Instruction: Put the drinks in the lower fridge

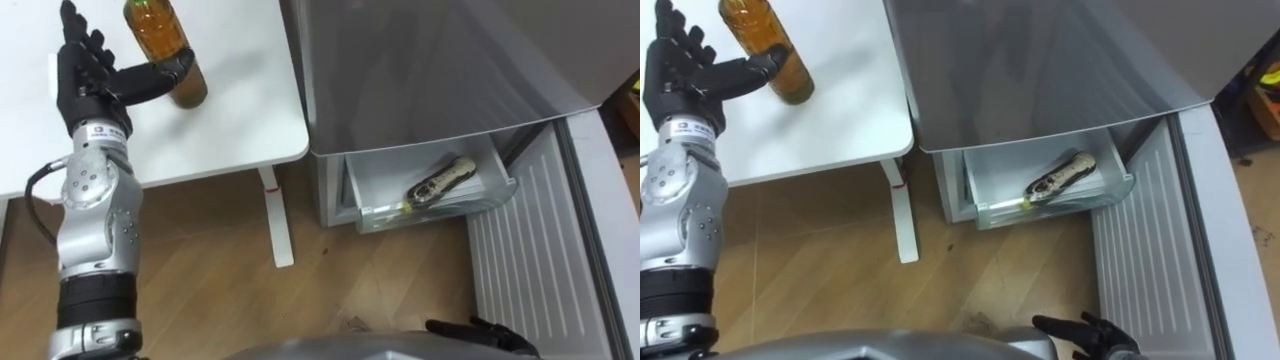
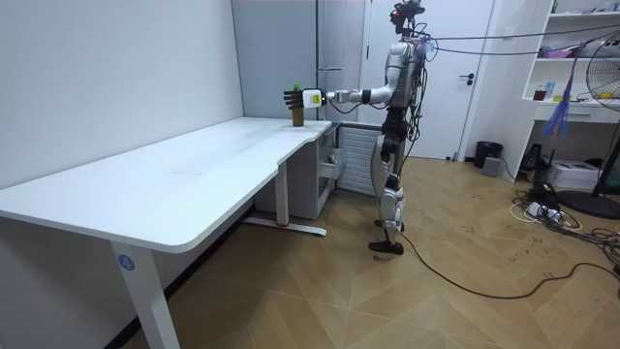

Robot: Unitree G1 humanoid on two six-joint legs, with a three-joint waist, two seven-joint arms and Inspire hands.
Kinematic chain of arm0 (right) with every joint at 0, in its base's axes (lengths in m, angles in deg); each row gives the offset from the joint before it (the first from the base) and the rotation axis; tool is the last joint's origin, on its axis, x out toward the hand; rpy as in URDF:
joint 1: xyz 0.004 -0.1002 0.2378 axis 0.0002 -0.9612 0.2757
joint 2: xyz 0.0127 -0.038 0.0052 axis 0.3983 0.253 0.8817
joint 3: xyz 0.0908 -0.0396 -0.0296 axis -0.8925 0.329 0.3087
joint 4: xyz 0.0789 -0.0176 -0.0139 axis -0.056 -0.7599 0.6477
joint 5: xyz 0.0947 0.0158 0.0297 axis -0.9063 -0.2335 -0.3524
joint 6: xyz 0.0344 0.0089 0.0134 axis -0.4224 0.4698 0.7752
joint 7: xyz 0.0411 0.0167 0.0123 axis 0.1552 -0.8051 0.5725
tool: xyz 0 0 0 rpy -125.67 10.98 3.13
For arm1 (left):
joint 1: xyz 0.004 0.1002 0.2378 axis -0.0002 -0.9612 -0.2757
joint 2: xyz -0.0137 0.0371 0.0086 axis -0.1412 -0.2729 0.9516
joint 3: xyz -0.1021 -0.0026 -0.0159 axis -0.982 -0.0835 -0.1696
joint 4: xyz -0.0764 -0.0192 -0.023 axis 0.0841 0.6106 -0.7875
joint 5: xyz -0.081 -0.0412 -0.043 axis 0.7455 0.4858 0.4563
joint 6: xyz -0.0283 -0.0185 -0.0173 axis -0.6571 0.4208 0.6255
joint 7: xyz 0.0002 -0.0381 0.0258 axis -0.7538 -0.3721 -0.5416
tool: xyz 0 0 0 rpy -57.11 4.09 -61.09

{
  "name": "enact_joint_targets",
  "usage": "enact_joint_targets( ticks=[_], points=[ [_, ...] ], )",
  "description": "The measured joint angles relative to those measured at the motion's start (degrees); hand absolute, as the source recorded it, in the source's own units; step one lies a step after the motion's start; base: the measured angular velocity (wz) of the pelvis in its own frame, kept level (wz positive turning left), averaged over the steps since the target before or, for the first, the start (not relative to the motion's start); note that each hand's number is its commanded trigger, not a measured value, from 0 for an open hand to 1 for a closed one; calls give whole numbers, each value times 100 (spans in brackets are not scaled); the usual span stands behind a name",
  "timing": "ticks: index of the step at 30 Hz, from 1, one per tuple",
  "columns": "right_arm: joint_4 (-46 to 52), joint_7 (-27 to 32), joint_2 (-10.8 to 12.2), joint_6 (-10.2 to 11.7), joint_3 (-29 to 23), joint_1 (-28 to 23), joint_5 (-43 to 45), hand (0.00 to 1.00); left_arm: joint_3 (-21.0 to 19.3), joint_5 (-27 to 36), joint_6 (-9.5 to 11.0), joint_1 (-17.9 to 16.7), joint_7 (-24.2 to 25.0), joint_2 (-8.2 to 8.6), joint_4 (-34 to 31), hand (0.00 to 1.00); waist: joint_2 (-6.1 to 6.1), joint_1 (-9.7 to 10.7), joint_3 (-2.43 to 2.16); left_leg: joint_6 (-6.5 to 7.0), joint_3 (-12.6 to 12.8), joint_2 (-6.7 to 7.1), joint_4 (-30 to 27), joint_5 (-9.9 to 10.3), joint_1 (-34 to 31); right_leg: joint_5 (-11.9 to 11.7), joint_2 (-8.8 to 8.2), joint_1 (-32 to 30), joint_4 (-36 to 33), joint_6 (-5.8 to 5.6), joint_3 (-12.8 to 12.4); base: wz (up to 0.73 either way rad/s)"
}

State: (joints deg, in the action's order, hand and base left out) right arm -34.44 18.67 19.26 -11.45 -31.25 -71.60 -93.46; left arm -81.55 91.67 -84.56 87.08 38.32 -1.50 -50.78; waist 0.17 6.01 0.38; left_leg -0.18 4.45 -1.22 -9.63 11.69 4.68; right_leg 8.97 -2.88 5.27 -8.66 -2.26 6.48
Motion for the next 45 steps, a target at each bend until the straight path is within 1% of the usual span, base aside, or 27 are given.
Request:
enact_joint_targets(
  ticks=[5, 8, 12, 14, 18, 19, 21, 24, 26, 29, 32, 36, 38, 40, 42, 43, 44, 45],
  points=[
    [-18, 7, -8, 1, -1, 20, 9, 0, 6, -3, -2, 232, 5, -3, 341, 0, 10, 19, 4, 0, 38, 0, 0, 0, -1, -4, 8, -28, -12, 6, -95, -5],
    [-55, 43, -24, 6, -4, 59, 31, 0, 6, 2, -1, 300, 7, -6, 449, 0, 29, 58, 16, 0, 43, 1, 3, 0, -2, -4, 14, -37, -12, 6, -152, -1],
    [-54, 54, -38, 8, -2, 67, 31, 0, 7, -1, 0, 358, 6, -38, 522, 0, 34, 126, 19, 0, 43, 1, 11, 0, -9, -4, 21, -44, -12, 6, -164, 0],
    [-55, 63, -39, 15, -2, 68, 31, 0, 10, -2, 1, 358, 7, -101, 550, 0, 40, 173, 21, 0, 44, 1, 13, 0, -9, -4, 22, -46, -11, 6, -174, 0],
    [-84, 109, -52, 6, -6, 85, 45, 0, 9, 7, 8, 417, 8, -214, 722, 0, 64, 192, 25, 0, 65, 0, 12, 0, -6, -4, 23, -54, -9, 6, -180, 0],
    [-85, 110, -64, 1, -7, 84, 46, 0, 7, 62, 7, 419, 5, -234, 729, 0, 75, 193, 28, 0, 71, 0, 10, 0, -7, -4, 22, -56, -9, 6, -182, 0],
    [-85, 119, -88, -4, -8, 73, 46, 0, 8, 192, 6, 433, 12, -269, 784, 0, 97, 192, 19, 0, 96, -1, 7, 0, -3, -4, 19, -52, -9, 6, -183, 0],
    [-91, 170, -99, -20, -111, 43, 45, 0, 6, 590, -63, 550, 17, -393, 1059, 0, 139, 196, 1, 1, 172, -5, 1, -1, 13, -4, 17, -42, -9, 6, -193, -1],
    [-126, 208, -122, -98, -193, 41, 30, 0, 4, 775, -142, 609, 16, -468, 1242, 0, 168, 197, -14, 1, 215, -6, 1, -1, 61, -4, 13, -34, -12, 6, -209, -5],
    [-134, 227, -154, -143, -225, 36, 41, 0, 4, 846, -223, 692, 15, -555, 1416, 0, 174, 196, -10, 1, 272, -12, 9, -1, 89, -4, 14, -26, -34, 6, -234, -6],
    [-124, 232, -207, -258, -226, -13, 157, 0, 4, 869, -230, 703, 28, -589, 1423, 0, 180, 206, -5, 2, 322, -17, 23, 0, 95, -3, 15, -45, -93, 5, -257, -5],
    [-61, 243, -239, -269, -226, -175, 476, 0, 1, 1019, -231, 744, 46, -662, 1429, 0, 182, 198, -3, 3, 333, -18, 20, 1, 95, -3, 15, -66, -114, 4, -262, -2],
    [-52, 269, -252, -362, -221, -265, 726, 0, -1, 1113, -230, 824, 46, -682, 1451, 0, 181, 186, -3, 3, 339, -18, 18, 1, 96, -3, 16, -69, -117, 5, -264, 0],
    [-48, 290, -250, -407, -218, -318, 903, 0, -1, 1117, -230, 937, 44, -707, 1572, 0, 181, 168, -3, 3, 345, -18, 16, 1, 96, -3, 16, -75, -119, 5, -275, -3],
    [-48, 311, -249, -478, -218, -309, 1005, 0, -7, 1123, -233, 1083, 40, -765, 1787, 0, 183, 160, -4, 3, 357, -18, 17, 1, 90, -3, 21, -110, -142, 5, -317, -9],
    [-48, 315, -247, -506, -218, -286, 1081, 0, -7, 1123, -238, 1151, 39, -828, 1899, 0, 183, 163, -5, 4, 358, -18, 17, 0, 89, -2, 22, -133, -160, 5, -330, -10],
    [-47, 315, -247, -505, -218, -285, 1125, 0, -8, 1124, -257, 1192, 35, -876, 1969, 0, 178, 175, -7, 3, 359, -18, 16, 0, 86, -2, 23, -154, -181, 4, -333, -8],
    [-48, 318, -247, -505, -218, -282, 1153, 0, -8, 1125, -279, 1208, 30, -890, 1977, 0, 176, 176, -8, 4, 359, -18, 17, 1, 87, -2, 24, -157, -183, 4, -334, -5]
  ],
)
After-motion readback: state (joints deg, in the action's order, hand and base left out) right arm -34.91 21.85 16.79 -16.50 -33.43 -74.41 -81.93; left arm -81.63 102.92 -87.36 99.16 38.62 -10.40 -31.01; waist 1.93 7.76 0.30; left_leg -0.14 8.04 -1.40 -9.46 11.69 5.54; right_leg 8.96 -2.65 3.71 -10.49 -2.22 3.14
